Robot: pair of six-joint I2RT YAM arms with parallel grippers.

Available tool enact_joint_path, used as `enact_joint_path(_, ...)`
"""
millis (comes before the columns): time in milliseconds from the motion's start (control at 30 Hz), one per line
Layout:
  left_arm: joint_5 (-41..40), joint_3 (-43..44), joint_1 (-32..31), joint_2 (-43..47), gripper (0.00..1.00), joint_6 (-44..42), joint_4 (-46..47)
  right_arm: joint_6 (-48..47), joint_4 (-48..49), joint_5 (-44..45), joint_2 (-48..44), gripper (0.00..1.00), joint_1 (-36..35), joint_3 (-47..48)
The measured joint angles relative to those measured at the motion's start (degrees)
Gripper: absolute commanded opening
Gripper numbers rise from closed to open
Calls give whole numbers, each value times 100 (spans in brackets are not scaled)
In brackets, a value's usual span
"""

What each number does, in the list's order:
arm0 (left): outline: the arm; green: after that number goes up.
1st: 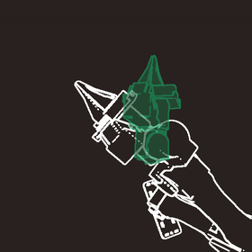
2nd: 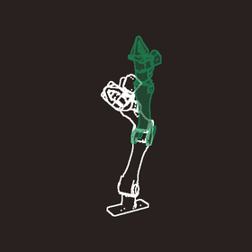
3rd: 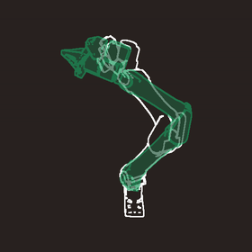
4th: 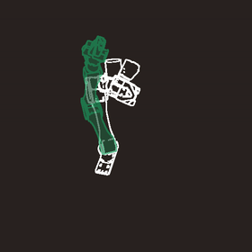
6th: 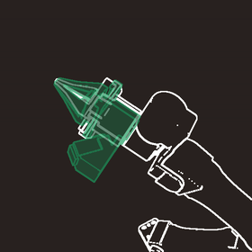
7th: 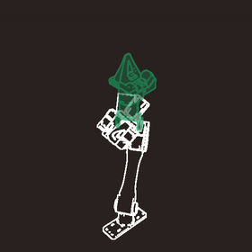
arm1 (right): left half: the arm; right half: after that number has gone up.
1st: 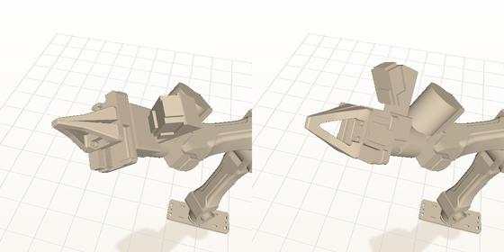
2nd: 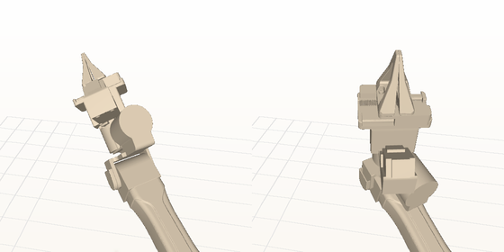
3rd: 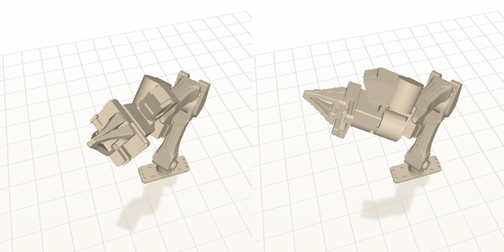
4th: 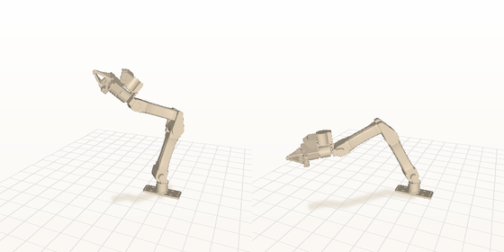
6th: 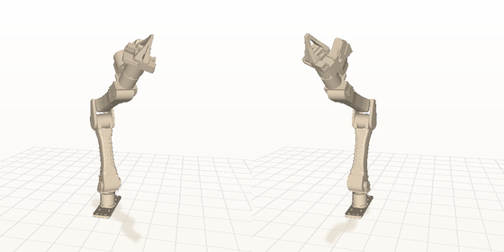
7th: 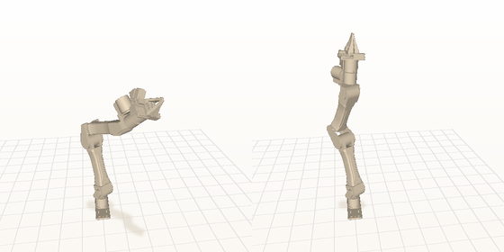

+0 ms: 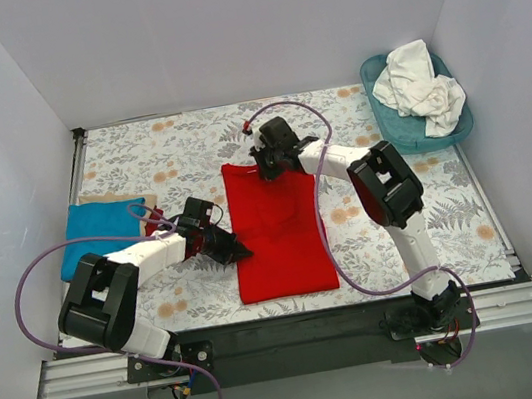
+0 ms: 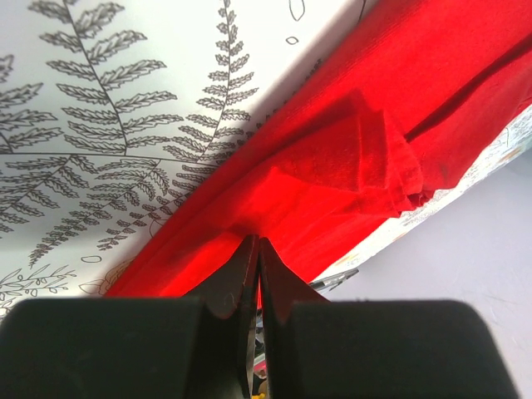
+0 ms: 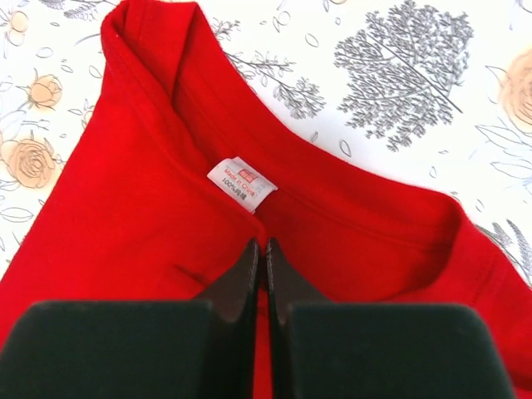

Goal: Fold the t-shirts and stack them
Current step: Fold the tshirt

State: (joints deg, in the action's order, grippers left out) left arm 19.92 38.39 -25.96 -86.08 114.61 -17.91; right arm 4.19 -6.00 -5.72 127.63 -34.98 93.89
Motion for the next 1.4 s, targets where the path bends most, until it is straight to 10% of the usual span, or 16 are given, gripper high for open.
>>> enact_joint_path(700, -15, -13, 35, 0, 1, 0, -4, 321, -822, 1211, -157, 3, -2, 197)
enact_joint_path(1400, 20, 732, 35, -33, 20, -732, -144, 472, -1366, 1429, -363, 80, 0, 715)
